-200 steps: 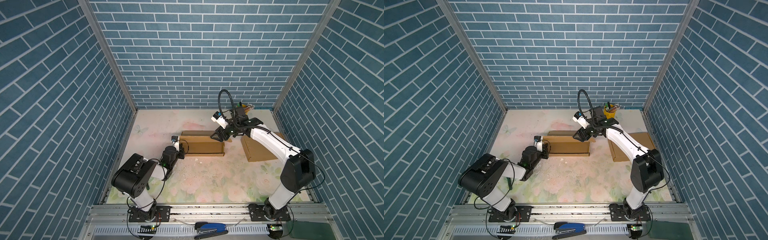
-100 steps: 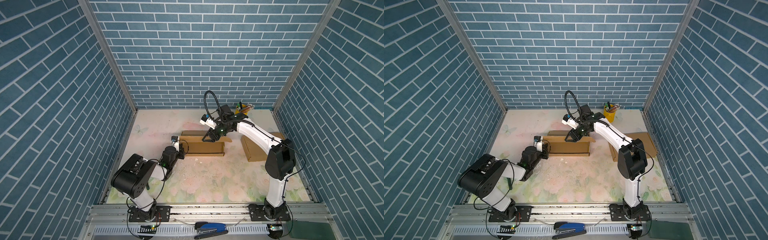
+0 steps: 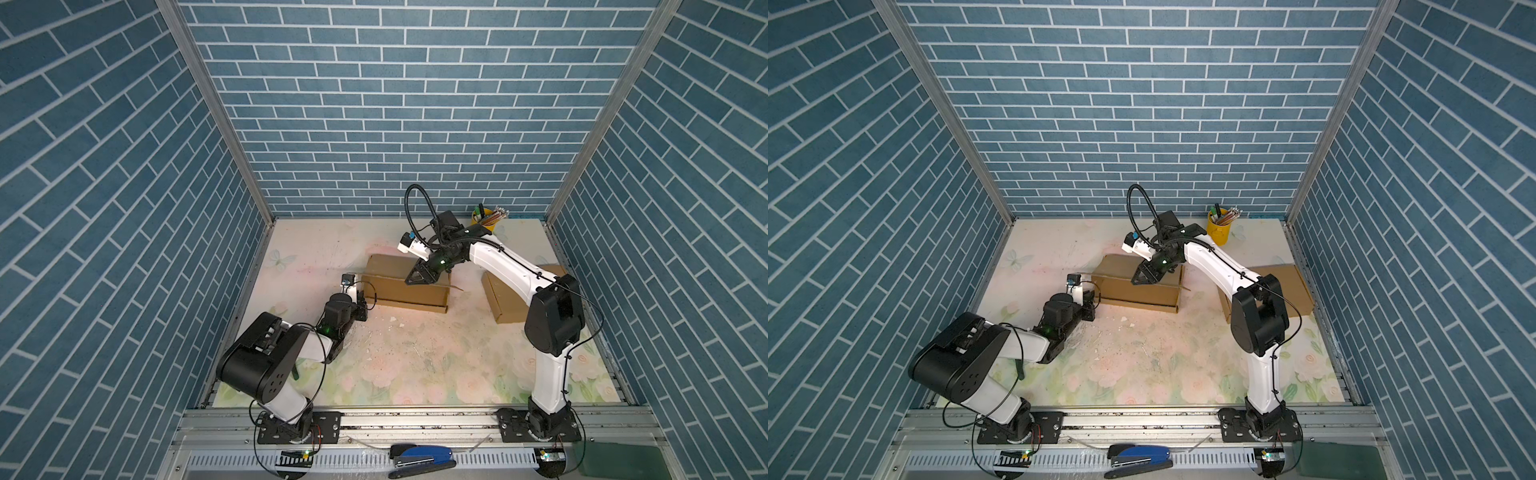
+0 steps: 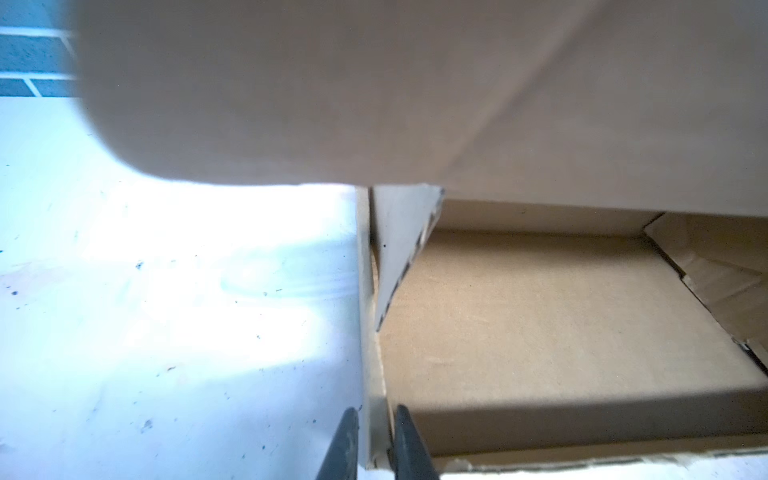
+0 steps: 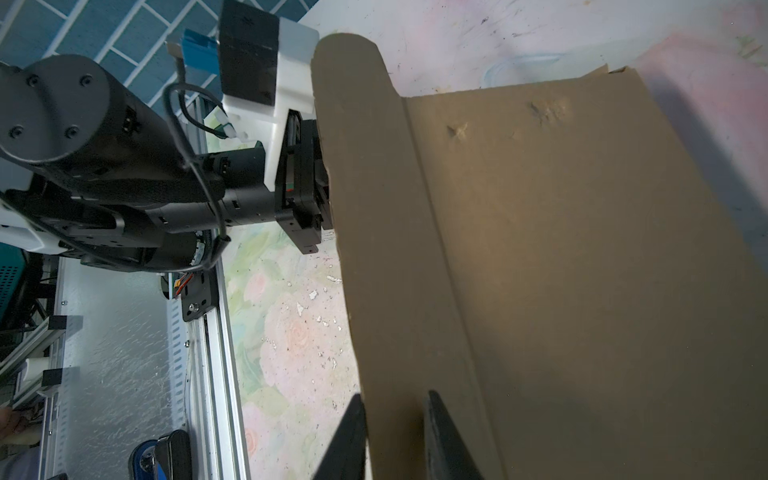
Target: Fold the paper box
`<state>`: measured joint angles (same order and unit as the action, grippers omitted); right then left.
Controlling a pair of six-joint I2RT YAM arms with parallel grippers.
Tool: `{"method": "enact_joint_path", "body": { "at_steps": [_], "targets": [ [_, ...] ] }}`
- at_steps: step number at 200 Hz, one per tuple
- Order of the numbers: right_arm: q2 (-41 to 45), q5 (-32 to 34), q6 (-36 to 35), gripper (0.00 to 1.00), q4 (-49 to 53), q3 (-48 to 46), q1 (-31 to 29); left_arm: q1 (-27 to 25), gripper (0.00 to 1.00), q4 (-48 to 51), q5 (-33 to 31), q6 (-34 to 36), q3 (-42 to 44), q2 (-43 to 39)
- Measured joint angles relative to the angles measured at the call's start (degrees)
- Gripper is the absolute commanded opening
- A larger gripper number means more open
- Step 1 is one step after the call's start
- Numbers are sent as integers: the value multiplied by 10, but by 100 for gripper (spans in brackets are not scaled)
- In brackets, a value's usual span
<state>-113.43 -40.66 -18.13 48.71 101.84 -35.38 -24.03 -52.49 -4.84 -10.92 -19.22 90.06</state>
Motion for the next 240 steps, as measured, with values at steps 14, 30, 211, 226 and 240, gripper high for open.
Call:
{"method": "enact_joint_path", "body": {
  "at_steps": [14, 30, 211, 226, 240],
  "targets": [
    [0, -1, -2, 23, 1, 0, 0, 0, 24, 15, -5, 0, 4, -19],
    [-1, -1, -2, 22, 1, 0, 0, 0, 26, 34, -16, 0, 7, -49],
    [-4, 9, -4, 19, -14, -16, -11, 42, 43, 528, -191, 13, -174, -349],
    [-4, 13, -5, 17, -14, -19, -14, 63, 46, 551, -167, 15, -208, -341],
    [-4, 17, -9, 16, -14, -22, -15, 79, 48, 566, -136, 17, -248, -319]
  ]
}}
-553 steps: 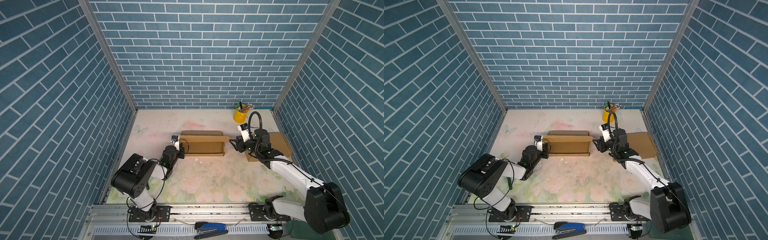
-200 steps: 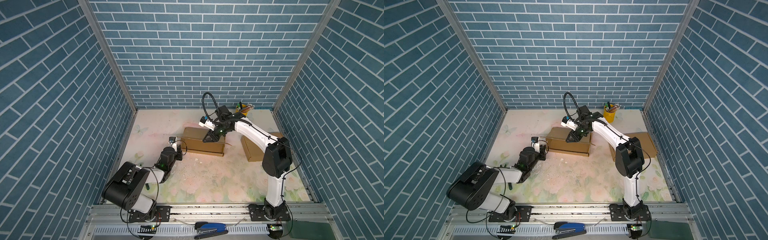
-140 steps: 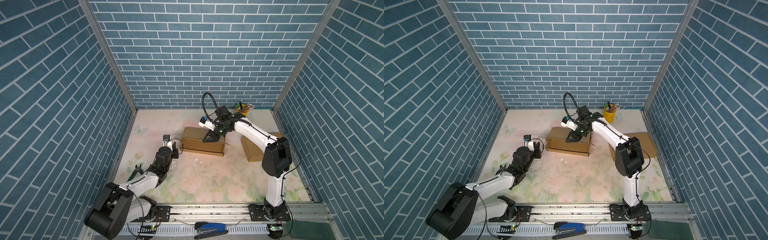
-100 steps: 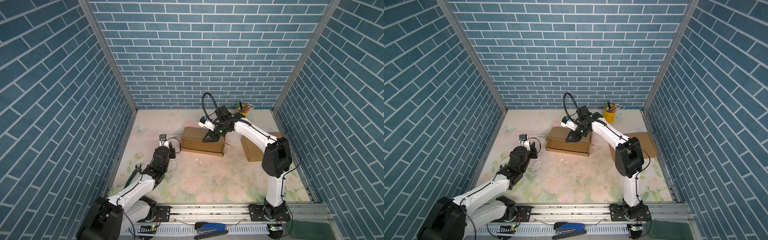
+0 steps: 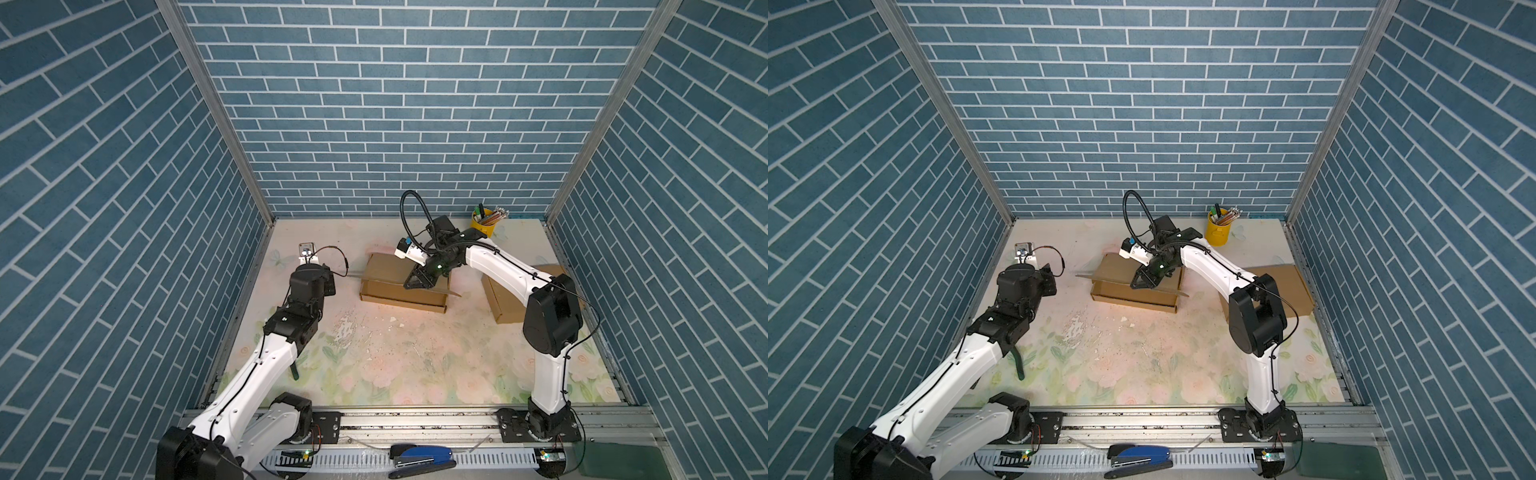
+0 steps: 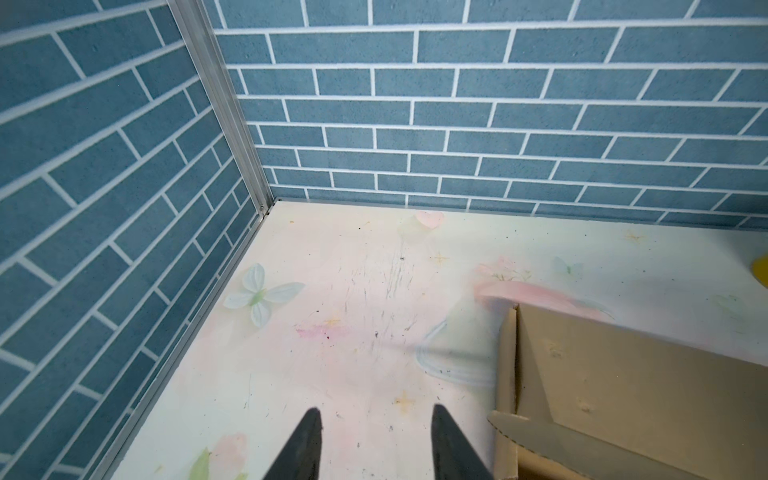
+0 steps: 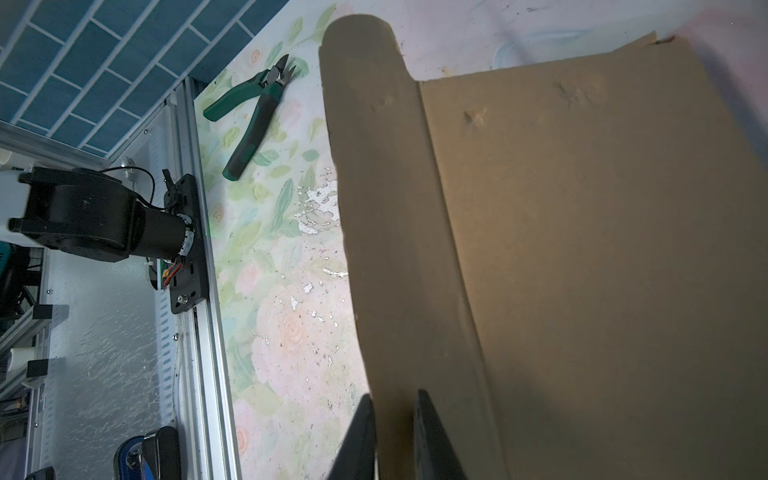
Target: Fold the paper box
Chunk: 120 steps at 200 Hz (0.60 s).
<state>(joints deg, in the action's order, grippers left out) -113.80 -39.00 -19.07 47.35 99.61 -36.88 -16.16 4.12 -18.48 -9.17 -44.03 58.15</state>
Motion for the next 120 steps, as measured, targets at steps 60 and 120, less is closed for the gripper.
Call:
{"method": "enact_joint_path", "body": {
  "at_steps": [60, 120],
  "targets": [
    [0, 22, -10, 16, -2, -33, -12, 5, 46, 32, 171, -1, -131, 147],
    [0, 40, -18, 16, -3, -60, -21, 6, 49, 87, 321, -35, -237, 313]
  ]
}}
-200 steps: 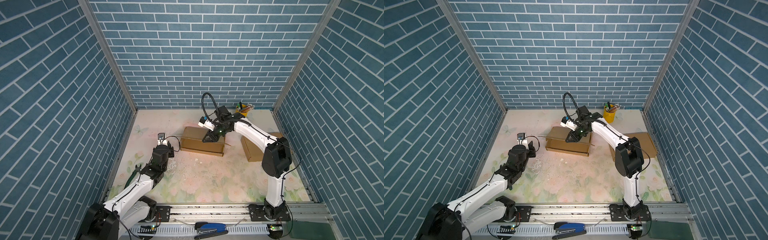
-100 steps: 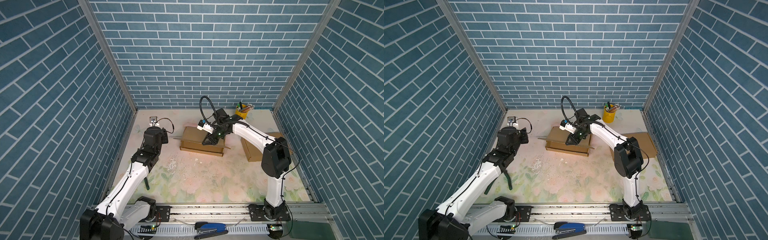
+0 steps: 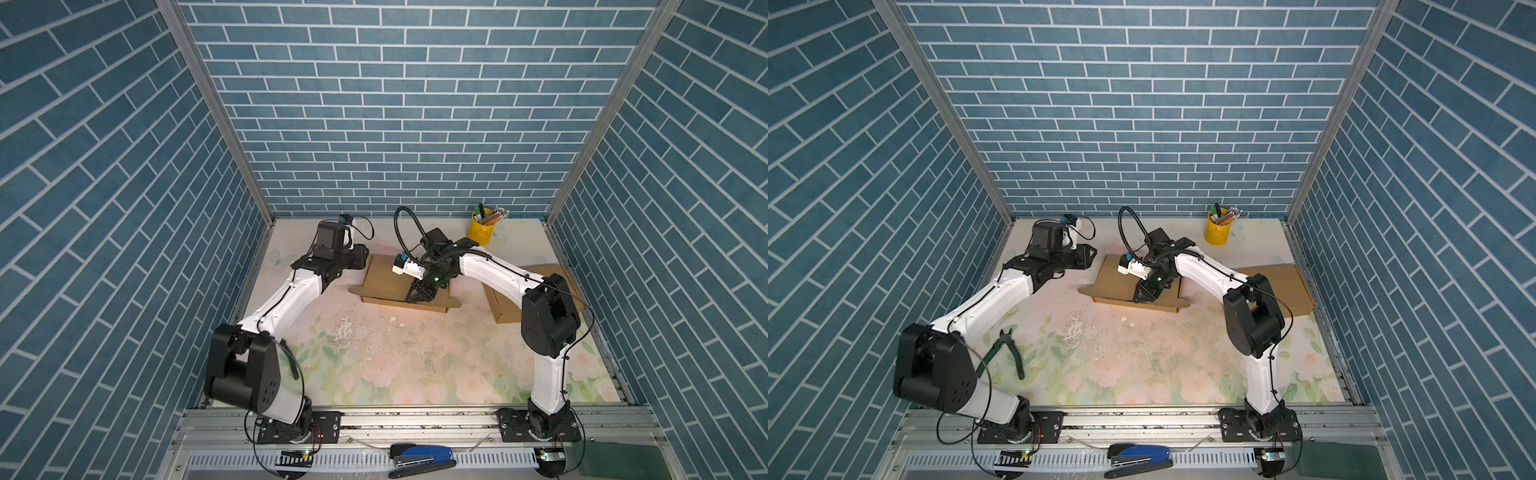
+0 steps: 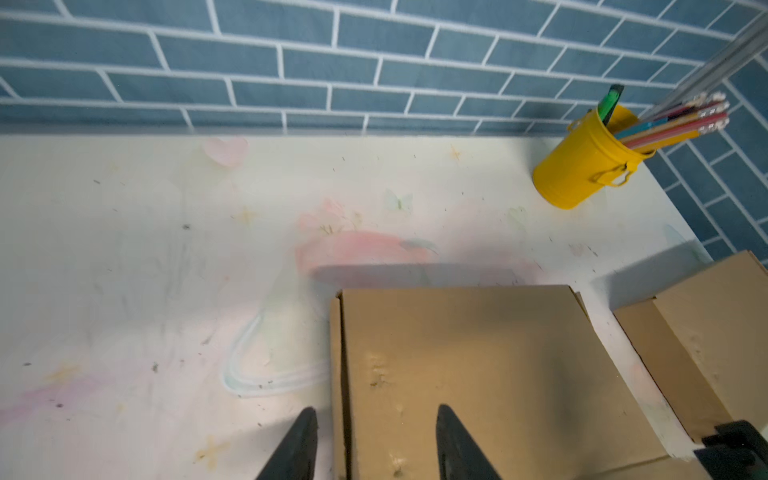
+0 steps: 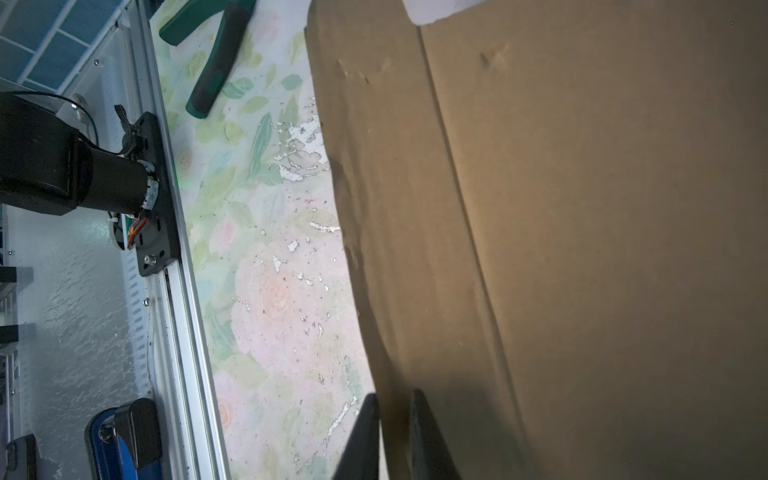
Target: Fold the paper box
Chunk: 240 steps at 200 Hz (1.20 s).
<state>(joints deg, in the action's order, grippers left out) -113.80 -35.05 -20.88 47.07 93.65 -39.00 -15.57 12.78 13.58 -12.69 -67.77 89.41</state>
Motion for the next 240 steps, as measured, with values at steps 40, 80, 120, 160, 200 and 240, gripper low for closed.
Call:
{"method": "enact_joint_path", "body": {
  "at_steps": [40, 80, 120, 160, 200, 240],
  "targets": [
    [0, 9, 0, 21, -17, -26, -3, -9, 48, 20, 28, -9, -7, 65],
    [0, 12, 4, 28, -37, -42, -3, -16, 42, 4, 39, -20, 16, 80],
    [-1, 12, 16, 37, -66, -61, -4, -20, 37, -28, 43, -33, 54, 94],
    [-12, 12, 28, 45, -90, -77, -4, -20, 37, -54, 43, -43, 75, 98],
    [-4, 14, 50, 47, -116, -88, -1, -20, 40, -45, 40, -45, 75, 90],
    [66, 19, 117, 47, -205, -163, 35, -19, 49, -37, 38, -46, 64, 71]
  ]
}}
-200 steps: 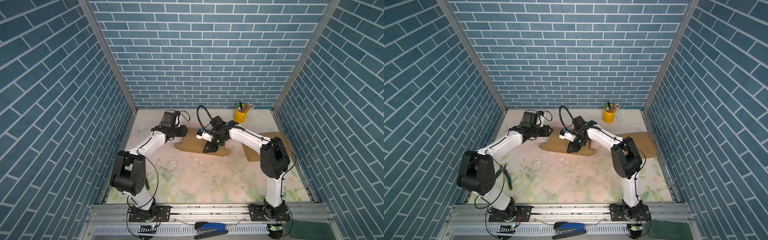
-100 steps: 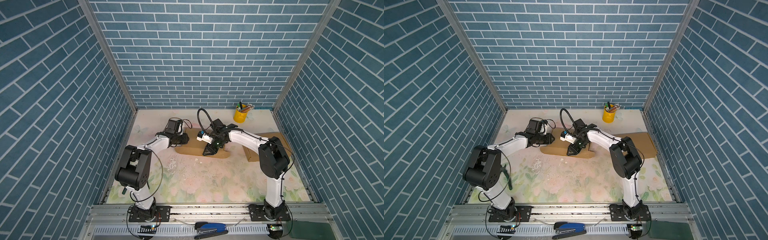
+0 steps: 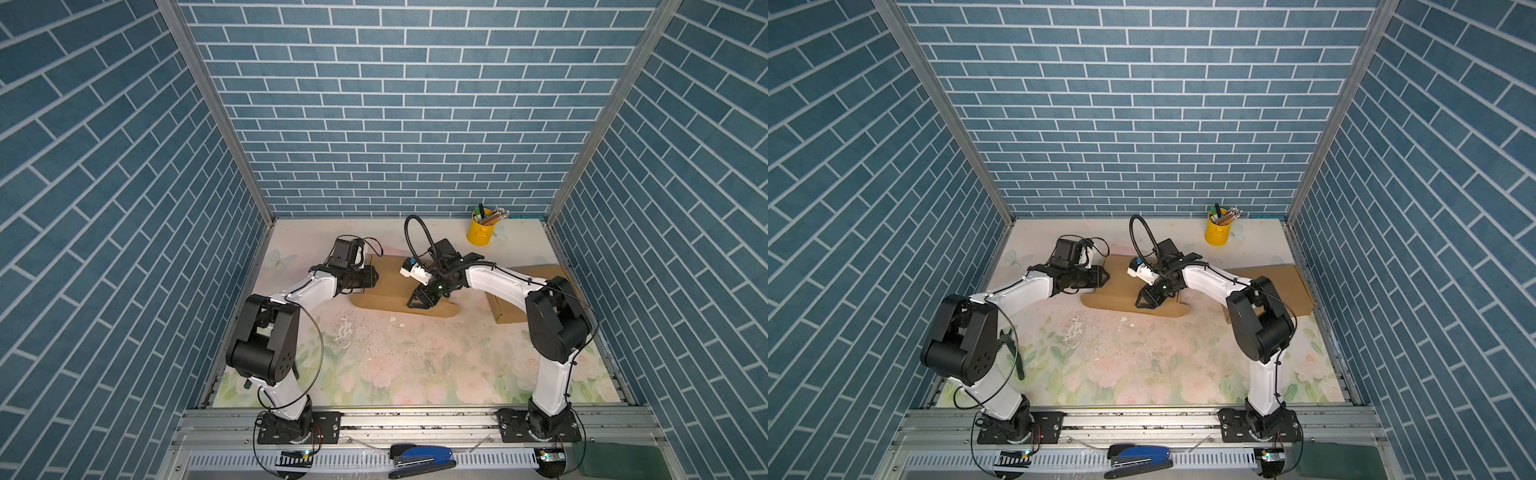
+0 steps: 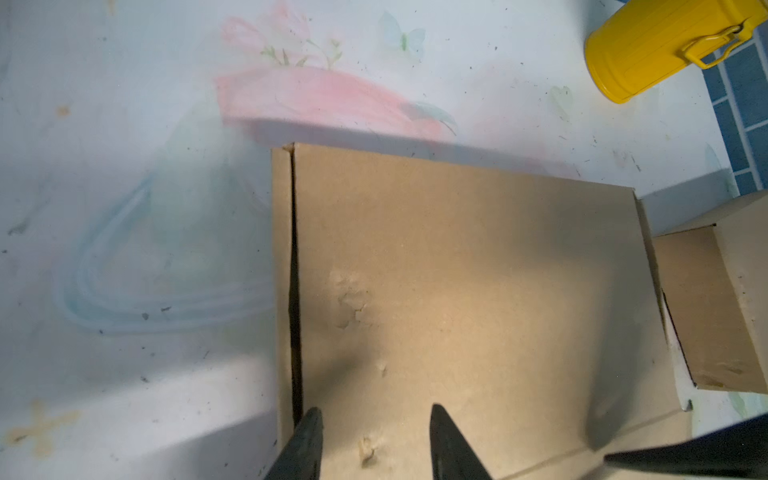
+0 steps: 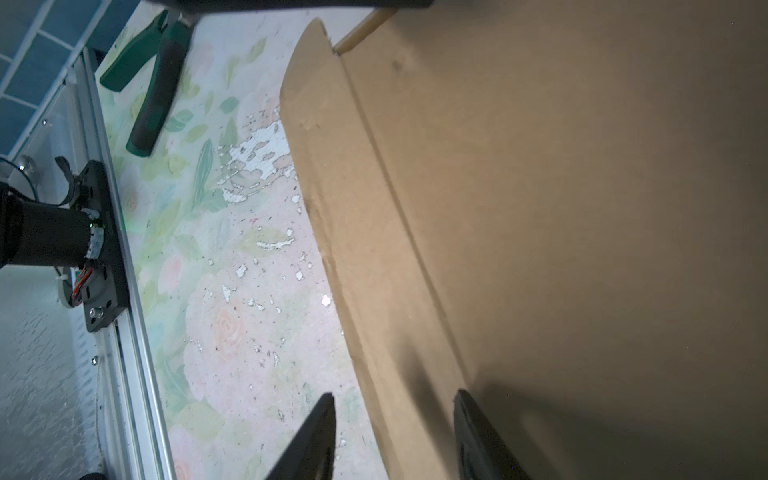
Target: Fold the paper box
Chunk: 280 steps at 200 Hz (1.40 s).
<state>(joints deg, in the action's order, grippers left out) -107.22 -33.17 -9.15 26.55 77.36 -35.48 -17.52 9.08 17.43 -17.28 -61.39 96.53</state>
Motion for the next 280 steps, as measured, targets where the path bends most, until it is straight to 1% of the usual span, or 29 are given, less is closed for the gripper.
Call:
{"method": "enact_joint_path", "body": {
  "at_steps": [27, 47, 62, 77, 95, 126, 151, 184, 222, 280],
  "targets": [
    [56, 14, 69, 43, -69, -42, 43, 4, 54, -10, -7, -1, -1, -10],
    [89, 40, 132, 42, -111, -75, 76, 14, 59, -23, -7, -7, 0, -10],
    [109, 73, 174, 41, -124, -97, 95, 24, 61, -38, -6, -15, 5, -10],
    [121, 106, 213, 39, -123, -112, 112, 33, 62, -51, -3, -21, 11, -9],
    [123, 129, 256, 38, -119, -122, 127, 40, 62, -68, 3, -27, 11, -2],
    [123, 130, 322, 40, -123, -149, 160, 43, 62, -89, 15, -29, 8, 40],
    [123, 121, 354, 46, -125, -166, 183, 44, 62, -96, 29, -29, 3, 82],
    [122, 102, 379, 58, -133, -171, 190, 47, 55, -108, 49, -32, -16, 111],
    [107, 70, 397, 66, -150, -176, 191, 62, 44, -116, 87, -39, -23, 127],
    [79, 19, 429, 80, -181, -190, 196, 96, 30, -112, 144, -50, -27, 136]
  ]
}}
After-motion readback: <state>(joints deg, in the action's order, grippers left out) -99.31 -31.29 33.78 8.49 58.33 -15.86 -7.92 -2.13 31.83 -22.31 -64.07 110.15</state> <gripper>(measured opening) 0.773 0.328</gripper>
